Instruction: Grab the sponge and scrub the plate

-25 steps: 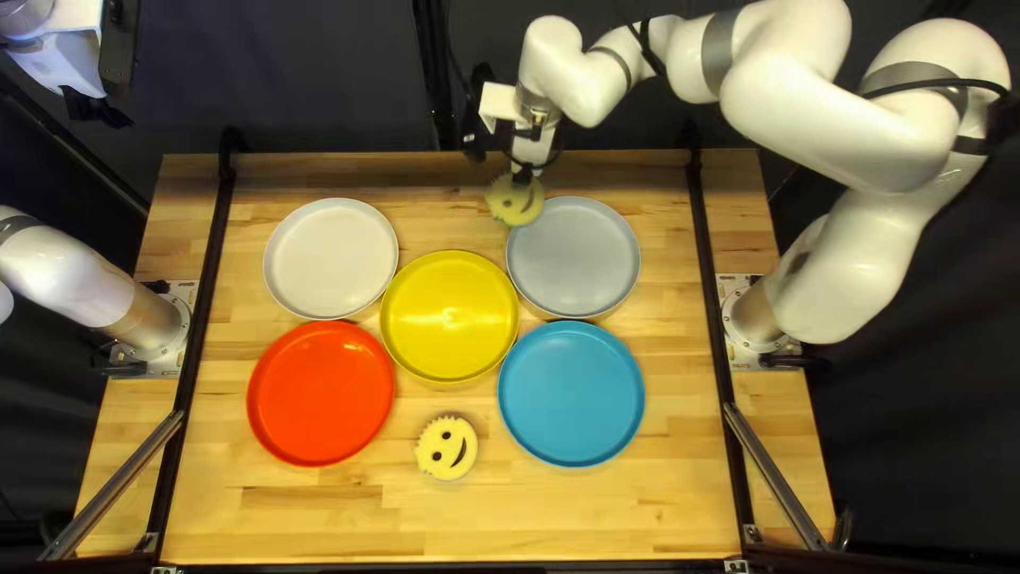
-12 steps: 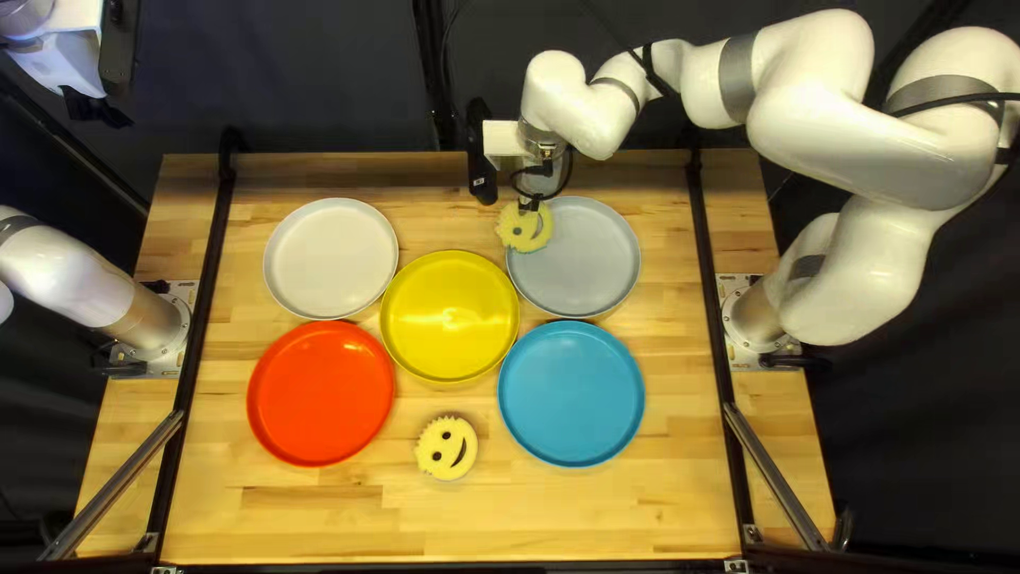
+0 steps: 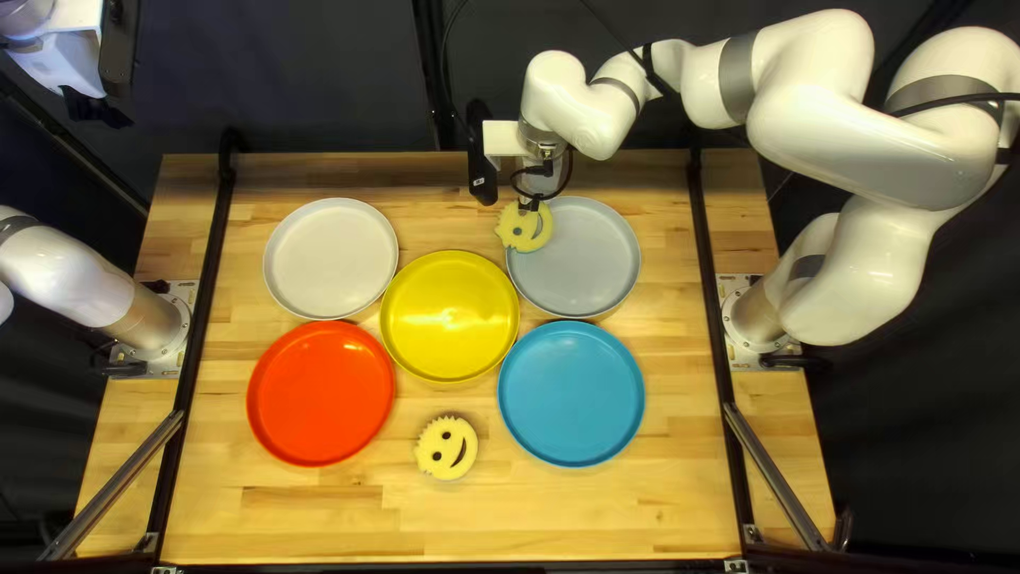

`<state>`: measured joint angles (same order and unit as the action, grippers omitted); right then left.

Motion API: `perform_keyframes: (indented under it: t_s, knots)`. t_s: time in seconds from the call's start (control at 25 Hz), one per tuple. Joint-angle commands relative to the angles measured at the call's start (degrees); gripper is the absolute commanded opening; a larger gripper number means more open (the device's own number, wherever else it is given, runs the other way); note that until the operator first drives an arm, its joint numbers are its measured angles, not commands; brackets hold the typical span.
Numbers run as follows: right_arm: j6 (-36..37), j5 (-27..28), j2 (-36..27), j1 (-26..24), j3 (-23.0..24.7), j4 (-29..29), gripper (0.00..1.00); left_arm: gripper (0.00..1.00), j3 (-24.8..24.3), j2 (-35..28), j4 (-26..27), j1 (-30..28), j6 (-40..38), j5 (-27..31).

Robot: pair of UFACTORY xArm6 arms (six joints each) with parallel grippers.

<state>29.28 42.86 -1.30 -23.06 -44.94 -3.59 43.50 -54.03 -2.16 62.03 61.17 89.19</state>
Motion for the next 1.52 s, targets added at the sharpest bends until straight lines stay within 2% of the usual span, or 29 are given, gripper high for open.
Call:
perform_keyframes:
  t_s: [0.04, 0.32, 0.72, 1.0, 1.52]
  knots:
    - [-2.9, -2.1, -2.0, 1.0, 3.4, 2.4, 0.0, 1.0, 0.0, 0.0, 0.0, 0.0, 0.0, 0.0]
    - [-4.7, -4.8, -6.3, 1.5, 11.3, 3.9, 0.0, 1.0, 0.0, 0.0, 0.0, 0.0, 0.0, 0.0]
    - [-9.4, -6.6, -8.1, 6.0, 16.2, 5.4, 0.0, 1.0, 0.0, 0.0, 0.0, 0.0, 0.0, 0.0]
    - [-9.7, -7.5, -5.4, 6.4, 15.0, 5.9, 0.0, 1.0, 0.0, 0.0, 0.0, 0.0, 0.0, 0.0]
    - [-2.8, -6.3, 2.8, -2.8, 6.9, 5.9, 0.0, 1.0, 0.0, 0.0, 0.0, 0.0, 0.0, 0.0]
